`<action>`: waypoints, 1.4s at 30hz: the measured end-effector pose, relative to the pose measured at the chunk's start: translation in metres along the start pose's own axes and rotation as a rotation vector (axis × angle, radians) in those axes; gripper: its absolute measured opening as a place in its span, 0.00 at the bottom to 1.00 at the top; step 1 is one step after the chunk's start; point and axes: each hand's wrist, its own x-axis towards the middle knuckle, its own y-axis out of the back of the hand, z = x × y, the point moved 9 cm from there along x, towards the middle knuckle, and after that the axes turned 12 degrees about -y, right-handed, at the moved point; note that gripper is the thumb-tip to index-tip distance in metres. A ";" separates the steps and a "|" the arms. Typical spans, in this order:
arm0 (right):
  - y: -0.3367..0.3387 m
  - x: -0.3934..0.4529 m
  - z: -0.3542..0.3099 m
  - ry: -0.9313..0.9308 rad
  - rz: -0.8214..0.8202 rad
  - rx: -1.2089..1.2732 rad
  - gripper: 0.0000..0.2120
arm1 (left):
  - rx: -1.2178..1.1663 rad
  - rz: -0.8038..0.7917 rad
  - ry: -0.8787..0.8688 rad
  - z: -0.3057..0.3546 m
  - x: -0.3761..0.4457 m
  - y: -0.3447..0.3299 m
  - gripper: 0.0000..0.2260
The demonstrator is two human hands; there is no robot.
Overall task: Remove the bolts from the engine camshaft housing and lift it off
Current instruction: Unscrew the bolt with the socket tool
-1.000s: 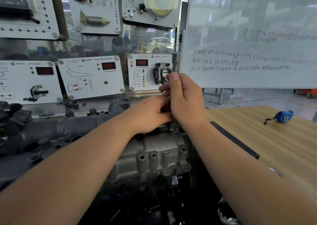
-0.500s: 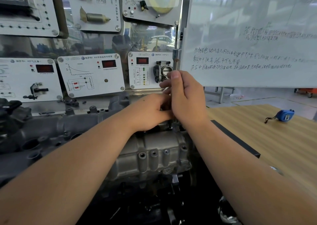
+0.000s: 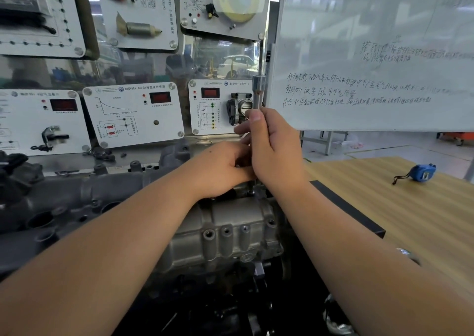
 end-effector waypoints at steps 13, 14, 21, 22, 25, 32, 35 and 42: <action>0.002 0.000 0.000 -0.026 0.012 0.025 0.08 | -0.047 -0.007 0.007 0.001 -0.001 -0.001 0.06; 0.002 0.000 -0.001 -0.020 0.008 0.032 0.08 | -0.036 -0.011 0.010 0.001 -0.001 -0.001 0.06; 0.006 -0.001 -0.002 -0.009 0.026 0.091 0.06 | 0.022 -0.005 -0.013 0.002 0.002 -0.001 0.09; 0.007 0.000 -0.002 -0.001 0.035 0.102 0.04 | 0.028 0.001 -0.008 0.001 0.002 -0.001 0.10; 0.008 0.000 -0.002 0.015 0.054 0.053 0.05 | 0.005 0.017 -0.013 0.001 0.001 0.000 0.09; 0.004 -0.001 -0.002 -0.014 0.019 0.064 0.08 | 0.035 0.001 -0.024 0.003 0.001 0.000 0.04; 0.004 0.000 0.002 -0.043 0.025 0.070 0.09 | 0.059 0.014 -0.024 0.003 0.002 0.002 0.08; 0.003 0.000 0.003 -0.036 0.009 0.045 0.06 | 0.004 0.020 -0.035 -0.001 0.001 0.000 0.02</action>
